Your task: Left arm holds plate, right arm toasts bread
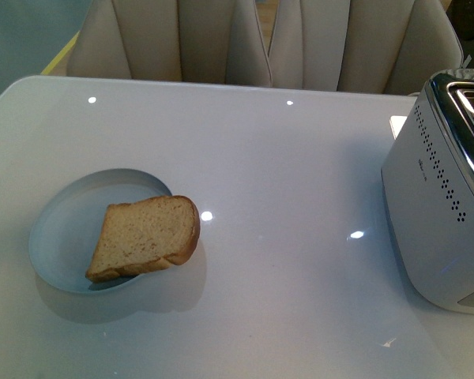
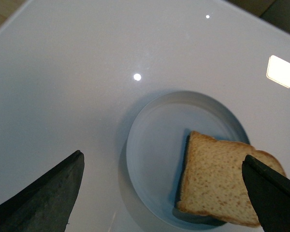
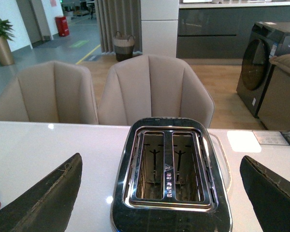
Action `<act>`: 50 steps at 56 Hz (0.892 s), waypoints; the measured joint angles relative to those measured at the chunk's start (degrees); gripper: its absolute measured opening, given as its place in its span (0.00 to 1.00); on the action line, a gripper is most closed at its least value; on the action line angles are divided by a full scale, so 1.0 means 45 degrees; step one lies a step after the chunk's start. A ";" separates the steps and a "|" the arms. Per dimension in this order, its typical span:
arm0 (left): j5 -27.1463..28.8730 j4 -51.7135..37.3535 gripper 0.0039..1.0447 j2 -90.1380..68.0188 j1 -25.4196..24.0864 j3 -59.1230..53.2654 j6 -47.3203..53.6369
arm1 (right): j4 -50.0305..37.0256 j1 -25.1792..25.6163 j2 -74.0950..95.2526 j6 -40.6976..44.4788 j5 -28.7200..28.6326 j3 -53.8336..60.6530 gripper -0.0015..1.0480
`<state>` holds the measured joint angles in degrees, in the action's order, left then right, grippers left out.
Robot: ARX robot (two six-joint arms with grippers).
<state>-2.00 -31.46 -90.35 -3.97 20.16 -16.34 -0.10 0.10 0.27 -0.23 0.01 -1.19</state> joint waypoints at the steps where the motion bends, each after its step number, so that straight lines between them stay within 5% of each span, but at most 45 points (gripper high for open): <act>1: 0.0005 -0.0369 0.93 -0.0801 -0.0063 0.0092 -0.0005 | 0.0000 0.0000 0.0000 0.0000 0.0000 0.0000 0.92; 16: -0.0301 -0.1224 0.93 -0.5493 -0.0452 0.1923 -0.0228 | 0.0000 0.0000 0.0000 0.0000 0.0000 0.0000 0.92; 50: -0.0695 -0.1277 0.93 -0.9277 -0.0306 0.4439 0.0903 | 0.0005 0.0000 0.0000 0.0000 -0.0005 0.0000 0.92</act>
<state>-5.13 -37.21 -132.09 -5.34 40.14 -12.27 -0.08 0.10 0.27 -0.23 -0.01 -1.19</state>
